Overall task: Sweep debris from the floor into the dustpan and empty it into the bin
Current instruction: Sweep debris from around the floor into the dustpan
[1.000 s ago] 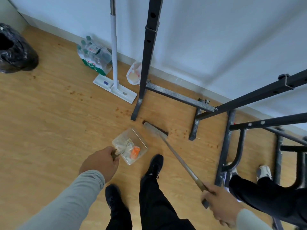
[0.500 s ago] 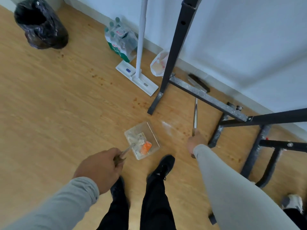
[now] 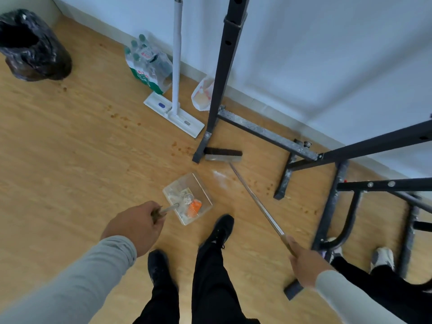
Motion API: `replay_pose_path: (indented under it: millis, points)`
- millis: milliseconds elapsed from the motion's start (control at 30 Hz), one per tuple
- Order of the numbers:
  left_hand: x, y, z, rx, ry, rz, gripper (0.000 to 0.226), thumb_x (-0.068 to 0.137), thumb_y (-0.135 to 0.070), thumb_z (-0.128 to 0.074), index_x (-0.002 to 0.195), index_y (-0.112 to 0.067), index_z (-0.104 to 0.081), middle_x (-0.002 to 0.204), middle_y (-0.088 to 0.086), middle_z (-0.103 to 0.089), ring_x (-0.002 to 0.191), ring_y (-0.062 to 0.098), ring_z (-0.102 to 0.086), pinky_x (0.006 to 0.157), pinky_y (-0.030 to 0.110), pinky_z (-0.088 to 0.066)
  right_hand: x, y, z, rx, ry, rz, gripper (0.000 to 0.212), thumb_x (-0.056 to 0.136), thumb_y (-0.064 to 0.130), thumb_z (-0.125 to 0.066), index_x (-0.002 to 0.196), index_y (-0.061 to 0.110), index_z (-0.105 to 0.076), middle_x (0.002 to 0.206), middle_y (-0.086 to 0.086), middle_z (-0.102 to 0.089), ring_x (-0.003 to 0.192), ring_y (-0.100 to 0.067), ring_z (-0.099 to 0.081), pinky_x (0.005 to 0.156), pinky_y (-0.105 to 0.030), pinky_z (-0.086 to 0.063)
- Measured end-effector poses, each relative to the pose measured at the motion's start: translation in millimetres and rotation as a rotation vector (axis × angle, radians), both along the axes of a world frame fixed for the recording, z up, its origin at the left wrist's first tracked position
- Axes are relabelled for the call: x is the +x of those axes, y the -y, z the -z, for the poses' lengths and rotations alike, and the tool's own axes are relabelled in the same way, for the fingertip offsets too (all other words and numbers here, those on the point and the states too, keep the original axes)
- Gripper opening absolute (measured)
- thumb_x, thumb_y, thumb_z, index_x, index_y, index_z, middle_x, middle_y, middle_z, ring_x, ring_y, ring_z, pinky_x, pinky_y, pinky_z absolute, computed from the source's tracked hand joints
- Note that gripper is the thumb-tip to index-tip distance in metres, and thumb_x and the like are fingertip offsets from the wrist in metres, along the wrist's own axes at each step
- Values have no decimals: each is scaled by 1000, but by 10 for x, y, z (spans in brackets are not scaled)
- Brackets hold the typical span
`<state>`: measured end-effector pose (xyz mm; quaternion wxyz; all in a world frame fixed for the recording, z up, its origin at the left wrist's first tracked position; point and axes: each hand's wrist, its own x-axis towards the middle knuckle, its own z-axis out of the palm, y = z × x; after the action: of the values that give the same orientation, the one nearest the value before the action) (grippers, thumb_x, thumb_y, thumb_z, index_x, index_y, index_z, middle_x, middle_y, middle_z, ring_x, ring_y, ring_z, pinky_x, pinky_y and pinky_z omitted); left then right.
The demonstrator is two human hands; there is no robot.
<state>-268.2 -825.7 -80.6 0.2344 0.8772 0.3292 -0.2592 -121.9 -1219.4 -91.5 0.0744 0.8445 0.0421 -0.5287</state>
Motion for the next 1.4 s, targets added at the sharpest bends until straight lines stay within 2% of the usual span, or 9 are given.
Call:
replay_pose_path:
  millis: [133, 267, 433, 533, 667, 833, 1000, 1333, 1400]
  points:
    - [36, -80, -26, -22, -11, 10, 26, 93, -48, -54, 116, -36, -58, 78, -20, -58, 68, 8, -56, 62, 27, -47, -367, 427, -384, 38, -68, 107, 61, 105, 23, -43, 157, 40, -16, 140, -5, -58, 122, -11, -60, 99, -16, -38]
    - [18, -42, -58, -23, -4, 15, 24, 94, -46, -54, 114, -34, -59, 85, -13, -64, 74, 12, -60, 68, 30, -52, -552, 709, -609, 124, 71, 158, 53, 99, 22, -59, 148, 34, -43, 118, 8, -51, 136, -13, -47, 100, -7, -18]
    - [13, 3, -31, -18, 8, 6, 24, 93, -46, -54, 114, -35, -59, 82, -15, -63, 72, 12, -58, 65, 29, -48, -259, 230, -437, 158, 152, 333, 50, 103, 36, -48, 152, 39, -38, 102, 17, -58, 86, -10, -62, 73, -22, -47]
    - [20, -25, -7, -14, -3, 5, 24, 93, -47, -55, 114, -36, -58, 82, -16, -63, 70, 9, -58, 63, 28, -49, 188, -307, -33, 192, 202, 348, 49, 103, 37, -40, 151, 45, -32, 89, 5, -60, 61, -19, -58, 48, -26, -46]
    - [28, -39, 19, 22, 5, -17, 22, 91, -48, -57, 109, -37, -59, 73, -19, -59, 64, 4, -55, 59, 27, -48, 468, -830, 335, 142, 86, 322, 58, 103, 30, -33, 156, 48, -17, 99, 0, -58, 54, -18, -50, 41, -24, -40]
    - [102, -38, 2, 24, 5, -13, 23, 91, -49, -57, 110, -36, -60, 77, -16, -63, 68, 11, -58, 66, 30, -53, 123, -464, 108, 36, 12, -33, 64, 103, 20, -33, 160, 33, -7, 98, -4, -66, 77, -20, -64, 65, -31, -52]
    - [91, -9, -18, 33, 1, -12, 25, 91, -50, -56, 112, -38, -59, 74, -16, -61, 68, 13, -58, 66, 29, -53, 45, 437, -340, -63, -5, -220, 63, 99, 27, -31, 158, 38, -14, 104, 1, -65, 83, -18, -62, 66, -26, -44]
    - [103, 6, -55, 26, 11, -19, 25, 91, -50, -56, 113, -38, -60, 74, -17, -60, 64, 8, -54, 58, 27, -45, 390, 1153, -1012, -54, 16, -147, 52, 105, 34, -29, 157, 36, -21, 130, 7, -65, 110, -10, -65, 76, -5, -42]
    - [122, 11, -47, 21, 3, -18, 26, 92, -50, -56, 114, -38, -60, 74, -18, -60, 64, 8, -55, 59, 27, -46, 372, 1002, -988, 0, 55, -63, 52, 105, 34, -33, 156, 39, -25, 126, 3, -68, 107, -14, -66, 81, -12, -47]
